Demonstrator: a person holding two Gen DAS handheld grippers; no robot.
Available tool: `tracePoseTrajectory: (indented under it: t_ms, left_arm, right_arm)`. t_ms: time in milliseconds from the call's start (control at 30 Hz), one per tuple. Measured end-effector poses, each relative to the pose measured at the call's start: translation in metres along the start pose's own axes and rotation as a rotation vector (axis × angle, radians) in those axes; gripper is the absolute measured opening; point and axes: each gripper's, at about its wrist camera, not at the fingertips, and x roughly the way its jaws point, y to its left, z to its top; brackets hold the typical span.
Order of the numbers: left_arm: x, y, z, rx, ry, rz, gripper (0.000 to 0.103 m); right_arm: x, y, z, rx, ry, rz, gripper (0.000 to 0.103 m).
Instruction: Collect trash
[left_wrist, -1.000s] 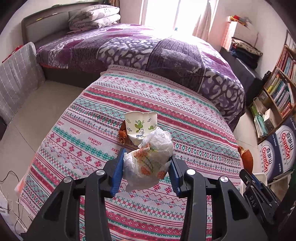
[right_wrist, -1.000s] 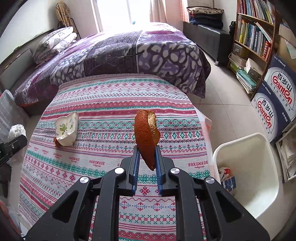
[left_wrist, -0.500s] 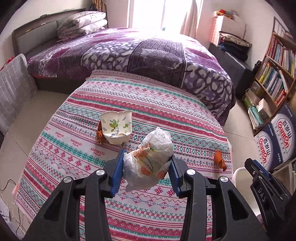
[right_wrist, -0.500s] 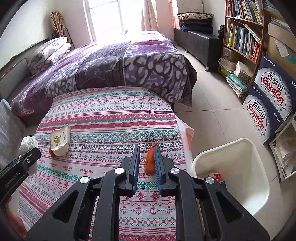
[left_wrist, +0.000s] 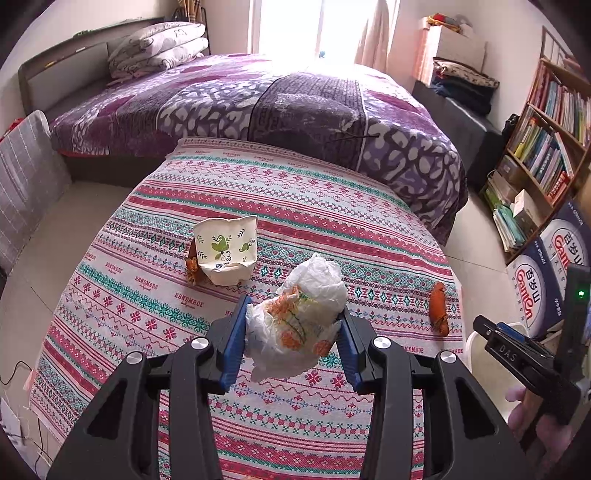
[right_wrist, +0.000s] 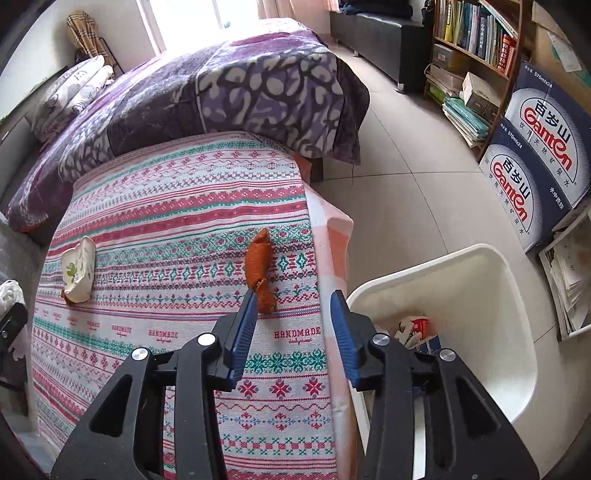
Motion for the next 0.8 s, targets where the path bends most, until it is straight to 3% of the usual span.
tracePoseTrajectory:
  t_ms: [67, 267, 467, 533, 633, 800]
  left_arm:
    - [0.002, 0.003, 0.000, -0.006, 0.008, 0.002, 0.044]
    - [0.009, 0.015, 0.001, -0.029, 0.032, 0.005, 0.044]
    - [0.014, 0.028, 0.002, -0.051, 0.050, 0.008, 0.044]
    - [0.015, 0.032, 0.002, -0.059, 0.052, 0.010, 0.044]
    - [0.015, 0.037, 0.003, -0.070, 0.052, 0.014, 0.044]
    - [0.010, 0.041, 0.006, -0.089, 0.034, 0.016, 0.044]
  right_arm:
    - [0.012, 0.004, 0.000, -0.011, -0.003, -0.008, 0.053]
    - [0.049, 0.022, 0.005, -0.005, 0.027, -0.023, 0.061]
    - [0.078, 0.029, 0.012, 0.020, 0.054, -0.073, 0.060]
    - [0.082, 0.033, 0.012, 0.014, 0.054, -0.079, 0.055]
    - [0.084, 0.041, 0.012, -0.029, 0.046, -0.111, 0.020]
    - [0.066, 0.049, 0.014, -0.009, 0.002, -0.077, 0.017]
